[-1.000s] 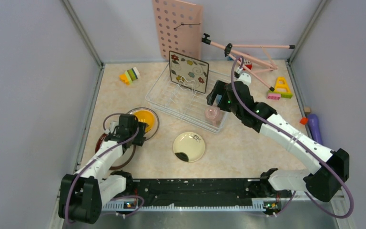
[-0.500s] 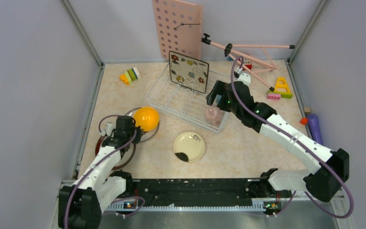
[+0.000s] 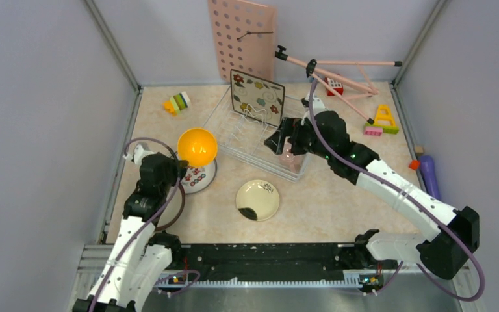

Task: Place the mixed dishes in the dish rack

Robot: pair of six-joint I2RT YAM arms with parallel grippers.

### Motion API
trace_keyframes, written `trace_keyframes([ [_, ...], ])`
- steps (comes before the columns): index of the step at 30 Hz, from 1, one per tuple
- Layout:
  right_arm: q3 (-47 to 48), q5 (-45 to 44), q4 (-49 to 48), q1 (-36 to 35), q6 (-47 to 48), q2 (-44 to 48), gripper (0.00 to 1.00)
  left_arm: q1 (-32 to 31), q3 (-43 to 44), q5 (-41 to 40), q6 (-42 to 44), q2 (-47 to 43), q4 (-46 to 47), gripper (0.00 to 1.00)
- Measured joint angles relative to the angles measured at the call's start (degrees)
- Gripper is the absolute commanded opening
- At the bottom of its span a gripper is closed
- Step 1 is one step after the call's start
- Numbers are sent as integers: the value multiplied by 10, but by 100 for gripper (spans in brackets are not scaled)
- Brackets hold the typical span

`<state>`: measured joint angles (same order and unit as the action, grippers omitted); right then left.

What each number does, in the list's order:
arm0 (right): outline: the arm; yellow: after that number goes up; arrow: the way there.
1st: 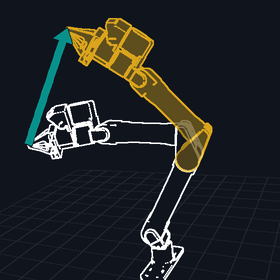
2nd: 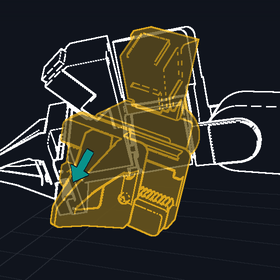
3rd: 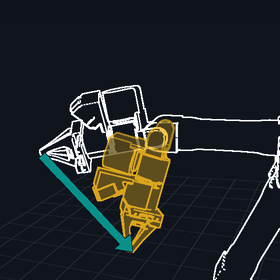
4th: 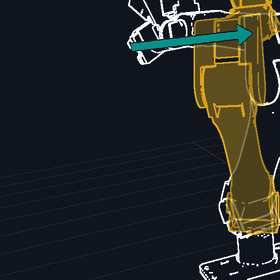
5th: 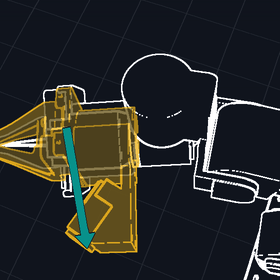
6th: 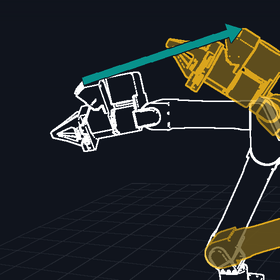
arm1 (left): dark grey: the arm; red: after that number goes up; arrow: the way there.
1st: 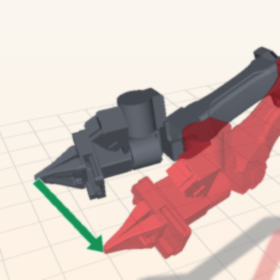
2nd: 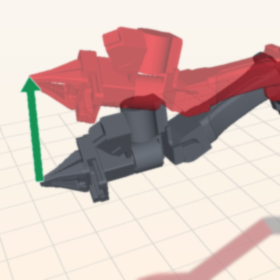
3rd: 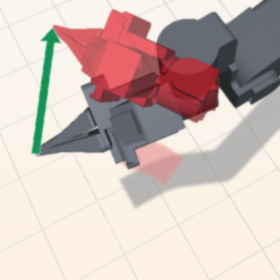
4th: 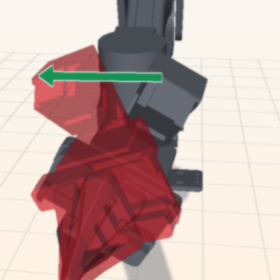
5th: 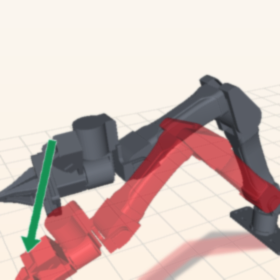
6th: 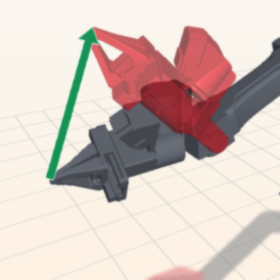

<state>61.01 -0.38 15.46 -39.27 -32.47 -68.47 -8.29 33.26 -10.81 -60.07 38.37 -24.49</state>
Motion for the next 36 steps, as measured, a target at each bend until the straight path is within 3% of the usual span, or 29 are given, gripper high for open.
trace_keyframes([
  [4, -12, 100, -45, 0, 28, 1, 98, 1, 0, 107, 97, -11, 43, 0],
  [8, -46, 184, -118, 0, 35, 10, 99, 0, 10, 261, 119, 20, 106, 0],
  [11, -77, 220, -168, 0, 27, 20, 99, 0, 15, 371, 92, 66, 185, 0],
  [18, -126, 258, -274, 0, -5, 38, 99, 0, 3, 524, -35, 130, 380, 0],
  [24, -134, 265, -337, 0, -29, 40, 99, 0, -12, 581, -108, 160, 467, 0],
  [36, -142, 277, -408, -5, -62, 37, 99, 0, -12, 600, -136, 166, 489, 0],
])
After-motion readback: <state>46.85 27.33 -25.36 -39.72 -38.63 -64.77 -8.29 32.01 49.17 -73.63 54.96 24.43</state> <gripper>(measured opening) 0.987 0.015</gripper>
